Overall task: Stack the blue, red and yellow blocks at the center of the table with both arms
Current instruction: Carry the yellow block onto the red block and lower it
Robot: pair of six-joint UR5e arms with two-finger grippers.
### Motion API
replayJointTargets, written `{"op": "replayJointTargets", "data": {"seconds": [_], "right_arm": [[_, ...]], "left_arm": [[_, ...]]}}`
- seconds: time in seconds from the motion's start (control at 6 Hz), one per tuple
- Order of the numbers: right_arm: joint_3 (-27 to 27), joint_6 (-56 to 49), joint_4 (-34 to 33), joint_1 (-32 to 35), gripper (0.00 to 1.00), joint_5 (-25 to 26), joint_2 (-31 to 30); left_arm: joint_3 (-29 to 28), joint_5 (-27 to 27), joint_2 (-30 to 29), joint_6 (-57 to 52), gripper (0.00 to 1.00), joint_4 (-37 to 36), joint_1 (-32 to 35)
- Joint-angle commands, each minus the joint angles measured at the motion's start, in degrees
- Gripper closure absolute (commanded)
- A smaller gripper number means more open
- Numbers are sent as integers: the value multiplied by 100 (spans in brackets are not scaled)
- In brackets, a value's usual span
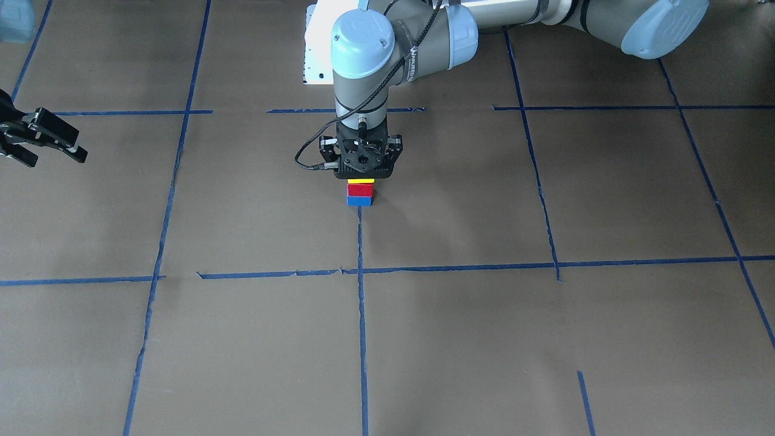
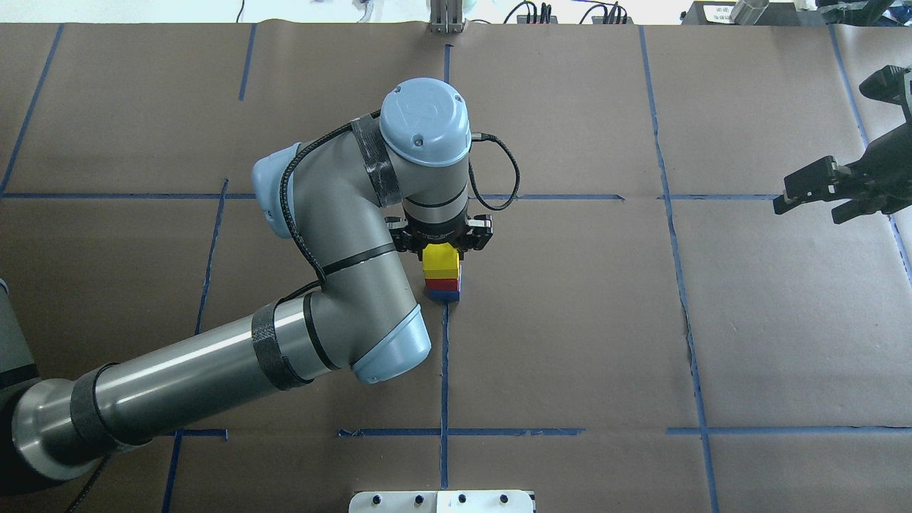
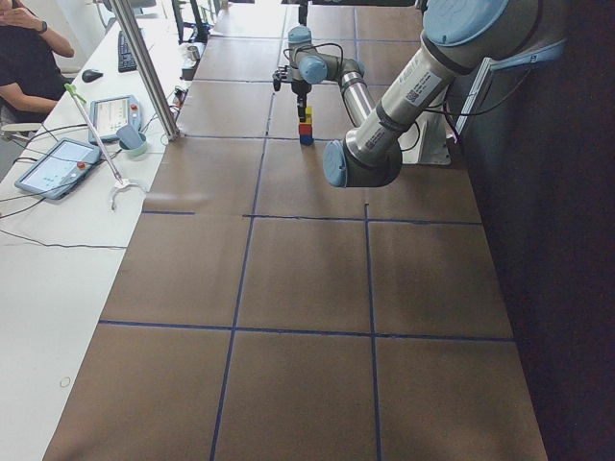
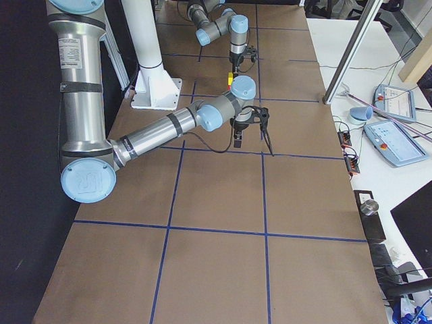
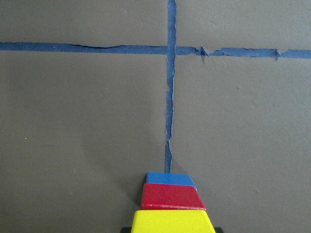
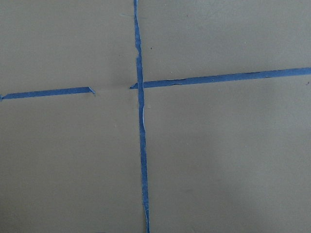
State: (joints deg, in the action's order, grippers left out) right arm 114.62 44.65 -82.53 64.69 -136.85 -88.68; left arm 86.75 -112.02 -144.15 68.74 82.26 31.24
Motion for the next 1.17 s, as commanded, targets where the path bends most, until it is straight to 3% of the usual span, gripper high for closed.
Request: {"op": "replayJointTargets", "data": {"seconds": [0.0,0.17,0.33,0.5,0.67,1.0], "right_arm": [[-1,0,0,0,0,0,0],[-10,0,0,0,0,0,0],[-10,0,0,0,0,0,0],[-10,0,0,0,0,0,0],[-10,0,0,0,0,0,0],[-10,0,0,0,0,0,0]], "left_arm": [[-1,14,-8,-1,94,1,-4],[-1,144,-8,-1,94,9,-74],[-1,189,-8,-1,87,10,-127],[8,216,10,-44,35,1,-127],[52,207,19,-45,0,-8,-127],[270,198,-69,-36,0,1,-93]]}}
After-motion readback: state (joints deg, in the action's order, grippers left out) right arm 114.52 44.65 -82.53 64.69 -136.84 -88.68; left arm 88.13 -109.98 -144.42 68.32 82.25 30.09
